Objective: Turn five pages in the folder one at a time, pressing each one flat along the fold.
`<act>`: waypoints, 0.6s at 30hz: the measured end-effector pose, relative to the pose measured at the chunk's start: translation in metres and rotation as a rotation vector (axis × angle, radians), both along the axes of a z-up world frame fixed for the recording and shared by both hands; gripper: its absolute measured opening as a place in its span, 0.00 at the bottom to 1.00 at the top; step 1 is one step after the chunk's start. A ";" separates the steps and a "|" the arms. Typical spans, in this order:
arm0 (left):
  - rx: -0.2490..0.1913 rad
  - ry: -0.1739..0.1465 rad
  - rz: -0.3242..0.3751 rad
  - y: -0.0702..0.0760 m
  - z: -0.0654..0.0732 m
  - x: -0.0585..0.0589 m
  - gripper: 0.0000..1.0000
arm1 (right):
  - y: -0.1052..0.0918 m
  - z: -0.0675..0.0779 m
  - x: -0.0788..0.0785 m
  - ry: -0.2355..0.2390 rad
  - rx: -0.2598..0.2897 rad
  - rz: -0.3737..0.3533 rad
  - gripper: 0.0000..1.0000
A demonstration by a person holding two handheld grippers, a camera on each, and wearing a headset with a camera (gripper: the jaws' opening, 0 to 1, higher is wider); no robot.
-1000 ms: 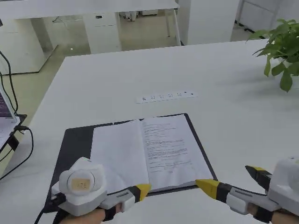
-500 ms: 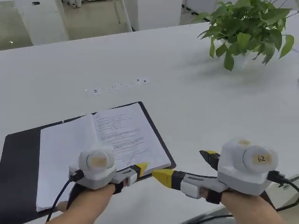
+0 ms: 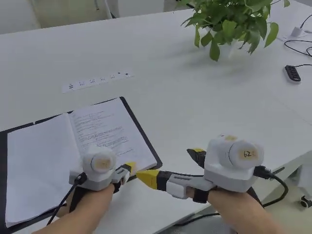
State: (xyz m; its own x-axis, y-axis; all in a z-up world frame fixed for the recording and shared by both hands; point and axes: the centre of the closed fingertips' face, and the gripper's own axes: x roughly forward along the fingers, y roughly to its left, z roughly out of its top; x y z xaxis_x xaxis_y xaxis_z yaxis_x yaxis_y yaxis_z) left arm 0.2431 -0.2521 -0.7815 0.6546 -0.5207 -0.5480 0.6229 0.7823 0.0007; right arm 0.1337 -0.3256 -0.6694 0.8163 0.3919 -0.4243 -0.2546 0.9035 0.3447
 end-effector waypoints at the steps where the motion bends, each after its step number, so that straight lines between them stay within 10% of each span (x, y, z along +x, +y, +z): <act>1: -0.001 0.000 0.001 0.000 0.000 0.000 0.58 | 0.000 0.000 0.001 0.005 0.003 0.002 0.97; 6: -0.027 -0.026 -0.054 -0.008 0.001 -0.008 0.37 | 0.001 0.000 0.005 0.011 0.008 0.009 0.97; 18: -0.080 -0.030 -0.027 -0.005 0.000 -0.003 0.26 | 0.005 -0.008 0.015 0.034 0.009 0.042 0.96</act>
